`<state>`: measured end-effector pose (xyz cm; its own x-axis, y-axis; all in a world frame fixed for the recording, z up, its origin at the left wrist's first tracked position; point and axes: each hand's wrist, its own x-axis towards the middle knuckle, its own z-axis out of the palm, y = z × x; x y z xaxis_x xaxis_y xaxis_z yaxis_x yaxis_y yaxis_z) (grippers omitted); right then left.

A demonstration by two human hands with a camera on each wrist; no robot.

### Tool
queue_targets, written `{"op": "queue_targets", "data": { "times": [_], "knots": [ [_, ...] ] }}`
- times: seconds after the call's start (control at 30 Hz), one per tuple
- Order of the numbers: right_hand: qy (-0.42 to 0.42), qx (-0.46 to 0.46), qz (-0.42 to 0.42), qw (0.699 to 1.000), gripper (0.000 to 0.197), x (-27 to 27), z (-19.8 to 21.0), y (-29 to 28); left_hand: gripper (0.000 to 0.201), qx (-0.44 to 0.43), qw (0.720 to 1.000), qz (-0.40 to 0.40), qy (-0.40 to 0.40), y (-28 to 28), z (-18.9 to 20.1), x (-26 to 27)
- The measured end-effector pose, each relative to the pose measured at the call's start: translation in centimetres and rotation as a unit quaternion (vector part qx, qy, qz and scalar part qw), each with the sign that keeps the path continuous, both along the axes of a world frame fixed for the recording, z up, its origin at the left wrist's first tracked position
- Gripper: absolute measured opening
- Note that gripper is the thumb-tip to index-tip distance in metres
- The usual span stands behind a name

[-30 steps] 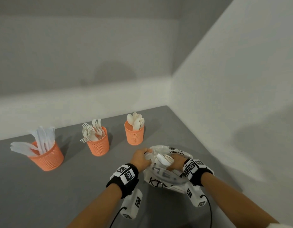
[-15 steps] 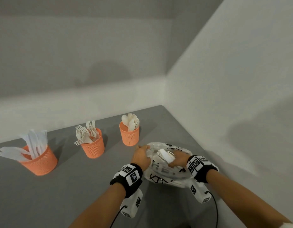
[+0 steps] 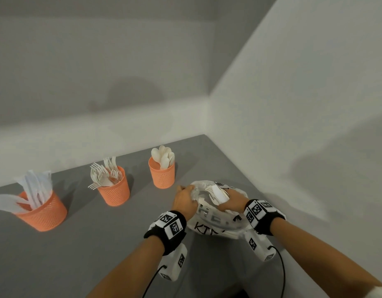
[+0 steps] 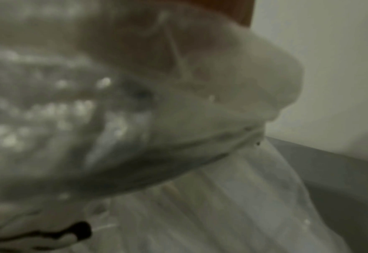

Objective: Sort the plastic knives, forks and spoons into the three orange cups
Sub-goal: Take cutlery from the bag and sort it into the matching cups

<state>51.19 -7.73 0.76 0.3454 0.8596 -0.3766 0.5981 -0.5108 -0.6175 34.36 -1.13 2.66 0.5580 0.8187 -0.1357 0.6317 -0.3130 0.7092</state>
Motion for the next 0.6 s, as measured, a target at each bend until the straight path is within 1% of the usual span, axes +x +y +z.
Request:
{"op": "queue_targets", "data": {
  "times": [0.07,0.17,0.2,0.27,0.37,0.5,0.53,0.6],
  "knots": [
    [0.004,0.028,-0.007,1.000,0.051,0.0,0.2,-0.3,0.052,-0.001,1.000,-0.017,0.015,0.0,0.0,0.1],
    [0.016,0.074,-0.023,0.997,0.025,-0.1,0.8,-0.4,0.051,0.004,0.999,-0.034,0.017,0.1,0.1,0.3],
    [0.023,0.083,-0.022,0.996,0.023,-0.2,0.9,-0.4,0.050,0.007,0.999,-0.037,0.017,0.1,0.2,0.4],
    [0.038,0.099,-0.025,0.994,0.024,-0.4,1.5,-0.4,0.050,0.009,0.999,-0.038,0.016,-0.1,0.3,0.5],
    [0.066,0.127,-0.054,0.988,0.033,-0.6,2.4,-0.5,0.053,0.010,0.999,-0.040,0.006,-0.3,0.2,0.8],
    [0.097,0.149,-0.107,0.978,0.034,0.2,3.4,-0.2,0.053,0.010,0.997,-0.078,0.014,-0.5,0.0,0.8],
    [0.094,0.139,-0.100,0.981,0.031,0.5,3.7,-0.2,0.053,0.011,0.997,-0.081,0.017,-0.4,-0.1,0.8],
    [0.080,0.100,-0.050,0.991,0.028,0.6,4.0,-0.2,0.051,0.020,0.997,-0.080,0.011,-0.2,-0.2,0.9]
  ]
}}
